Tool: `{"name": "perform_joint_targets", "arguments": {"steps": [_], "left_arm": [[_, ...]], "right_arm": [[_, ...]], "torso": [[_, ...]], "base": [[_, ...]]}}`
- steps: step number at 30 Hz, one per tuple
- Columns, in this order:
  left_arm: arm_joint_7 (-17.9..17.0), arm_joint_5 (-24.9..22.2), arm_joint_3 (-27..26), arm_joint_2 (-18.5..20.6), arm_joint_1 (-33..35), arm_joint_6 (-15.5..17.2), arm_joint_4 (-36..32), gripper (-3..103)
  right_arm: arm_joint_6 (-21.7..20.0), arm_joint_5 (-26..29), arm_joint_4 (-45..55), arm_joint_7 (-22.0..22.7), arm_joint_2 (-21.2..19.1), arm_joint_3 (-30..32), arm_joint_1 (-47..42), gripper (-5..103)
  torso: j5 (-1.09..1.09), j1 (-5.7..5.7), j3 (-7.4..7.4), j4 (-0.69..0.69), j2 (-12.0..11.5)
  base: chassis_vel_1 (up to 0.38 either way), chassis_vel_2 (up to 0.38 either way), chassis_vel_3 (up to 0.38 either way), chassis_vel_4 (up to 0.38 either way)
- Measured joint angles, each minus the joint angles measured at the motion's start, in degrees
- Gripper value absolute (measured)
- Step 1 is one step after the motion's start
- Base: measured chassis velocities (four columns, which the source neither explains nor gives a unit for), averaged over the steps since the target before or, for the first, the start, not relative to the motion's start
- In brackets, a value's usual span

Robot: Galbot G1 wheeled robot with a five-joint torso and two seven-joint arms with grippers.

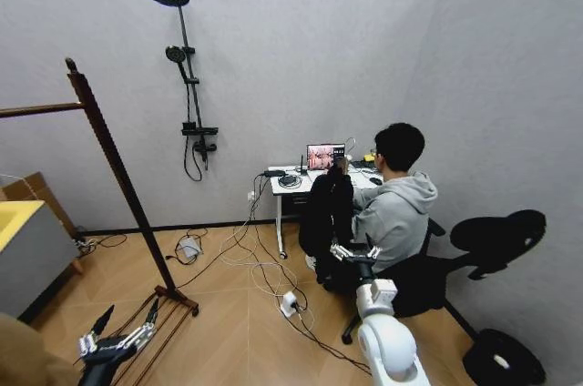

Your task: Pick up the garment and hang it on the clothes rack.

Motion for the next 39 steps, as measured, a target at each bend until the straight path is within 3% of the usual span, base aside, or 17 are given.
{"name": "perform_joint_targets", "arguments": {"steps": [6,11,13,21,28,39], "left_arm": [[0.0,0.0,0.0,0.0,0.0,0.0,0.0,100],[0.0,0.0,0.0,0.0,0.0,0.0,0.0,100],[0.0,0.0,0.0,0.0,0.0,0.0,0.0,100],[0.0,0.0,0.0,0.0,0.0,0.0,0.0,100],[0.0,0.0,0.0,0.0,0.0,0.0,0.0,100],[0.0,0.0,0.0,0.0,0.0,0.0,0.0,100]], "right_arm": [[-5.3,10.7,-4.5,2.9,-6.5,1.3,11.4,100],[-5.5,17.4,-9.9,4.1,-9.1,0.4,20.0,100],[-5.2,20.4,-15.9,4.2,-10.2,-1.1,27.5,100],[-3.4,21.8,-32.2,1.7,-9.3,-5.3,38.7,100],[-3.8,21.4,-37.5,-1.6,-8.7,-6.9,43.3,100],[-11.3,22.0,-41.3,2.1,-8.1,-10.6,49.6,100]], "torso": [[0.02,0.02,0.01,-0.01,0.0],[0.01,0.02,0.01,-0.01,0.0],[-0.01,0.02,0.01,0.0,0.0],[0.0,0.03,0.02,0.0,0.0],[-0.01,0.03,0.01,-0.01,0.0],[-0.01,0.03,0.0,-0.01,0.0]], "base": [[0.0,0.0,0.0,0.0],[0.0,0.0,0.0,0.0],[0.0,0.0,0.0,0.0],[0.0,0.0,0.0,0.0],[0.0,0.0,0.0,0.0],[0.0,0.0,0.0,0.0]]}}
